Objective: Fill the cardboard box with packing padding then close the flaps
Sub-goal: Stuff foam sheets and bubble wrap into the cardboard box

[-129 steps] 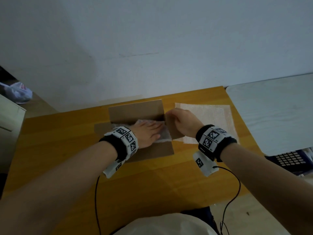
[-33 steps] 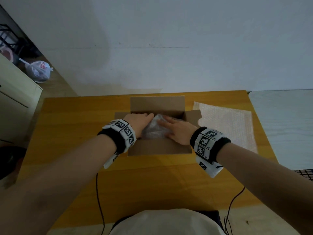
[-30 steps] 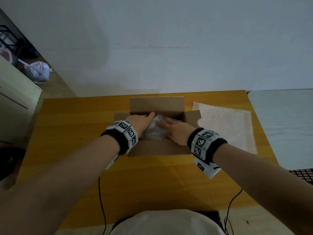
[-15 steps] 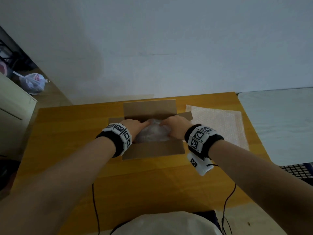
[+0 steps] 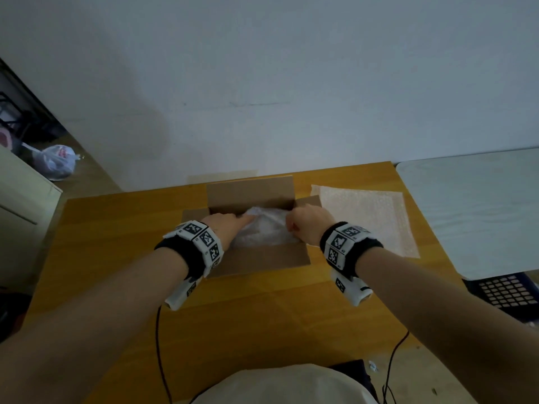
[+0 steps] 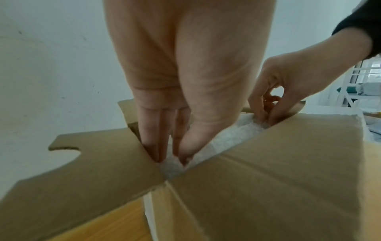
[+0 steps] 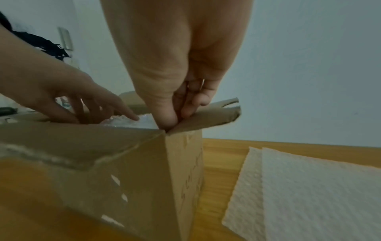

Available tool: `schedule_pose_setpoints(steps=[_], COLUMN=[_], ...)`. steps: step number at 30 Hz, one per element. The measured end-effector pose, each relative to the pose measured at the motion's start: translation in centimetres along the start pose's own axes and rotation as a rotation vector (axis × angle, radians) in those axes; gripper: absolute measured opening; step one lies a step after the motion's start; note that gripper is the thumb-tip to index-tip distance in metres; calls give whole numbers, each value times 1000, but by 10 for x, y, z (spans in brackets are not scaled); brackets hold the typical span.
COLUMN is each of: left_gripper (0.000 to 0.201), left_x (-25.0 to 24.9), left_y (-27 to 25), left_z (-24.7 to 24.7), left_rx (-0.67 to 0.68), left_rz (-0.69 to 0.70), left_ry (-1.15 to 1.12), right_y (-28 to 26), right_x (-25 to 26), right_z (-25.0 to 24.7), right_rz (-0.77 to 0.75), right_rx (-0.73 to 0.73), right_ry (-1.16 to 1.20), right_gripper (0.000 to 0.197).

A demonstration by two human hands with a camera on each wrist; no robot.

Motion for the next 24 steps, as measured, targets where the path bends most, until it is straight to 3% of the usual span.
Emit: schedule_pose_setpoints(steps=[6,12,16,24], left_gripper=[38,41,49,57], left_x=[-17,-92,-154,-235], left_y=[-15,-23,-16,41], left_z=[-48,-95,-95,-63], left_rx=[-284,-552,-510,-284], left_rz=[-17,176,237,149], left_ry=[-78,-229,-239,-247], right_y=[-18,-67,-100,-127], right_x=[-12,-50,-88,-172], right_z=[-20,-28,-13,32], right_rz=[15,107,224,333], right_rx=[-138,-267,-271,-192], right_ry=[120,168,209,290], right_gripper=[32,40,44,45])
Point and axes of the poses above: each hand's wrist, its own y-axis towards the middle knuckle, its own z-axis out of the palm, x = y × z, the point moved 8 cm from there along y, towards the middle knuckle, and after that the axes turned 6 degrees about -z, right-handed, at the moved point
